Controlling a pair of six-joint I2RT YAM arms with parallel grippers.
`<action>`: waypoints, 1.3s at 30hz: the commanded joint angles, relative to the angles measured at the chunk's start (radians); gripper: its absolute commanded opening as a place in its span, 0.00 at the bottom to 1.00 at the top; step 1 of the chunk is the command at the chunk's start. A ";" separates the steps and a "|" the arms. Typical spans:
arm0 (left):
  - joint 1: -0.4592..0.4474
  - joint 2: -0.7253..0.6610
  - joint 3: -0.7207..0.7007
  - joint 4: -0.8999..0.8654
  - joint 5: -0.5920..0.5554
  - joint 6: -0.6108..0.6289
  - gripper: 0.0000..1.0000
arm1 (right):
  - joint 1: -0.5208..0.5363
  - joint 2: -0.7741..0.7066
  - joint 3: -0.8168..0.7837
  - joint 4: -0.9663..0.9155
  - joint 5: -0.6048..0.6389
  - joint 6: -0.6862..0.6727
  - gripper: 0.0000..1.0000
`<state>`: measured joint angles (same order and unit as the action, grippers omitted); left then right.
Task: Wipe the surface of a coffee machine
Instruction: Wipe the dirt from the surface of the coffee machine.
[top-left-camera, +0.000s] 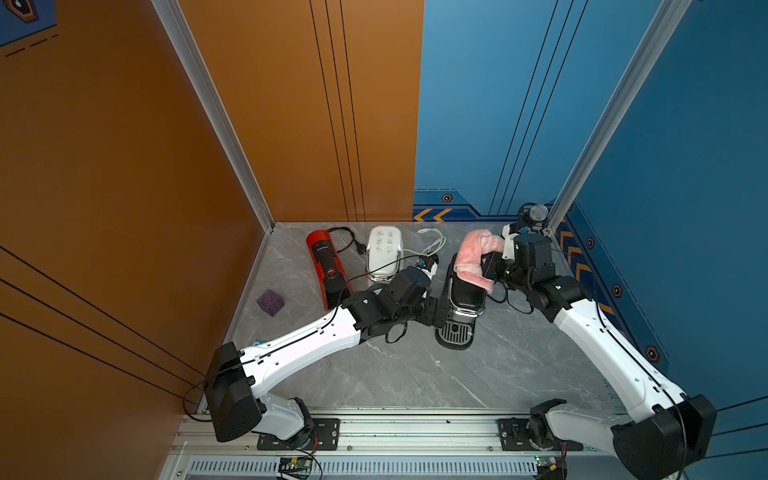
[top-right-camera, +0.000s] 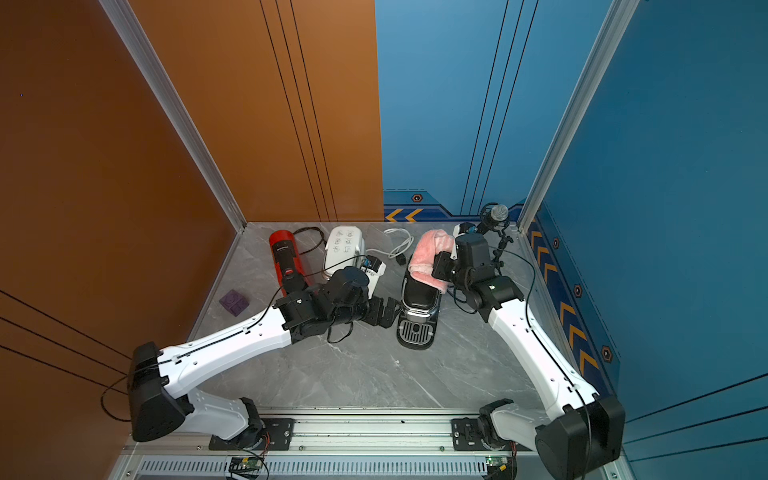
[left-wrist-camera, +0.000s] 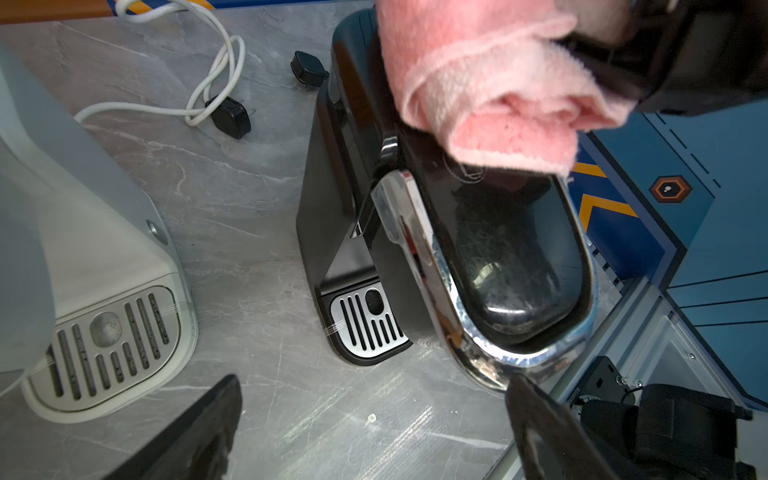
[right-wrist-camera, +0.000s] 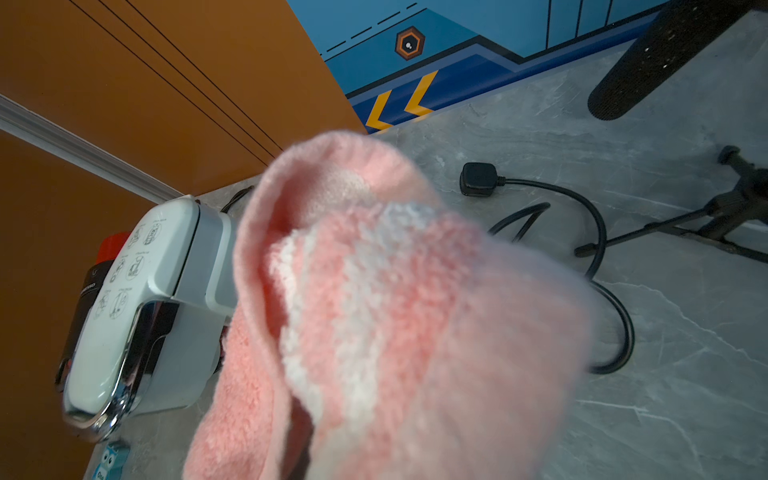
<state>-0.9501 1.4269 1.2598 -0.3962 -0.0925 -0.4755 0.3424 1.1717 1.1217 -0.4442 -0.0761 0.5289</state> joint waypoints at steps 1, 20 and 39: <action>0.009 -0.019 0.035 -0.022 0.019 0.036 1.00 | 0.036 -0.058 -0.049 -0.171 -0.039 0.027 0.00; 0.024 -0.045 0.075 -0.041 -0.001 0.046 1.00 | -0.129 0.249 0.133 -0.061 -0.053 -0.005 0.00; 0.011 0.184 0.245 -0.040 -0.019 0.031 0.99 | -0.490 -0.021 -0.338 0.397 -0.720 0.287 0.00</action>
<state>-0.9241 1.5974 1.4742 -0.4194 -0.0792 -0.4423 -0.1310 1.1702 0.8326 -0.2245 -0.6617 0.7235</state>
